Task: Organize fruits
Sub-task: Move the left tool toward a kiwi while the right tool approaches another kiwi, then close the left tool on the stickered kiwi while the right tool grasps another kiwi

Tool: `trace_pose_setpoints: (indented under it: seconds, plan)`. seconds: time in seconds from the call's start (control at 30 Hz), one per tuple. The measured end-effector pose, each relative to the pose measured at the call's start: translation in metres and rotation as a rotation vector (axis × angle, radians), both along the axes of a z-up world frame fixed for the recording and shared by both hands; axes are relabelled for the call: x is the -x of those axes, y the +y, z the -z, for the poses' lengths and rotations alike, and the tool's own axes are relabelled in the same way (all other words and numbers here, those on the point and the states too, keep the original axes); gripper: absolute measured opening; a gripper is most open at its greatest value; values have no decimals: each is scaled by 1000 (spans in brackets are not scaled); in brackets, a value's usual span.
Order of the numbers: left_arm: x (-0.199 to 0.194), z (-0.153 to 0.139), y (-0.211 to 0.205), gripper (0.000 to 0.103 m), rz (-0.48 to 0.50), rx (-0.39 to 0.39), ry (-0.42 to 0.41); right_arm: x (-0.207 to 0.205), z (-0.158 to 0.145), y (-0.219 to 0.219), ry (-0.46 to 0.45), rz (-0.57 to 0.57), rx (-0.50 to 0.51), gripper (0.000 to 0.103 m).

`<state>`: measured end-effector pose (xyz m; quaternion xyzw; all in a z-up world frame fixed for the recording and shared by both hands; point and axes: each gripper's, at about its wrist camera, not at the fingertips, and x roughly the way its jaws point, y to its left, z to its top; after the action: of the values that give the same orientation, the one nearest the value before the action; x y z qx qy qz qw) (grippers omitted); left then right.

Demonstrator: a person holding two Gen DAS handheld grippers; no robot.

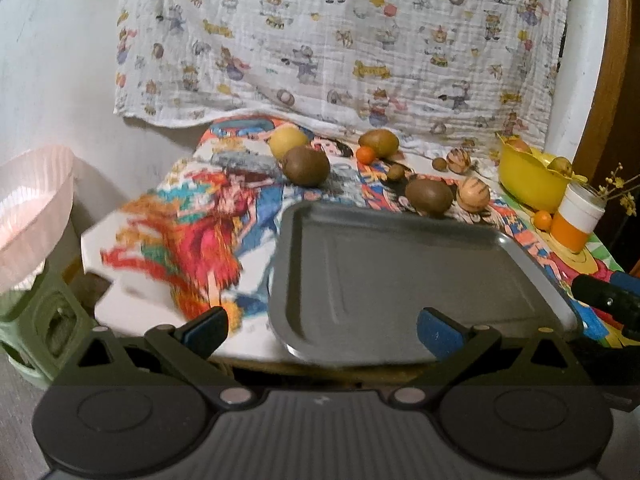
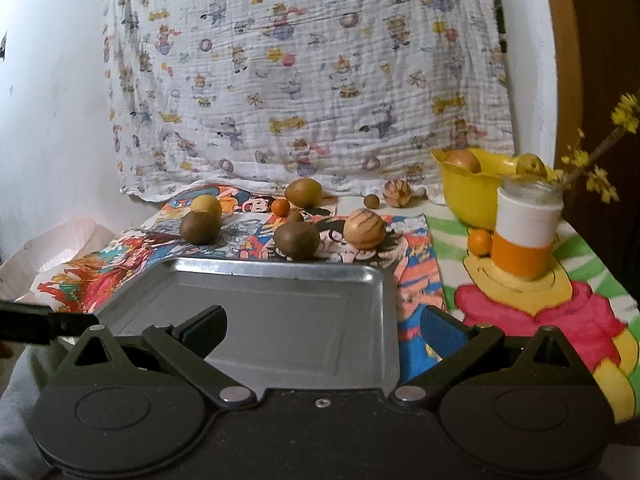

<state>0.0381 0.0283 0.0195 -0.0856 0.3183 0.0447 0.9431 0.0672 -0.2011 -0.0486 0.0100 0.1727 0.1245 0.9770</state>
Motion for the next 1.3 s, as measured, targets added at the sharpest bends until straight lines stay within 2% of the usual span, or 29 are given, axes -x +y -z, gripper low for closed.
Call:
trace_pose_setpoints:
  seconds: [0.5, 0.67, 0.83, 0.93, 1.13, 1.3]
  plan:
    - [-79, -28, 42, 103, -15, 28, 57, -74, -29, 49, 10, -159, 101, 102]
    - [-111, -33, 48, 103, 8, 30, 74, -109, -40, 62, 50, -211, 116, 102]
    - [-147, -31, 52, 103, 27, 38, 80, -153, -43, 75, 117, -172, 122, 102]
    - [-167, -27, 55, 103, 25, 44, 78, -173, -41, 80, 128, -133, 115, 103]
    - [-205, -13, 58, 103, 23, 17, 77, -206, -32, 92, 172, -71, 80, 102]
    - [-228, 2, 61, 103, 16, 6, 93, -220, -18, 100, 181, -7, 152, 102]
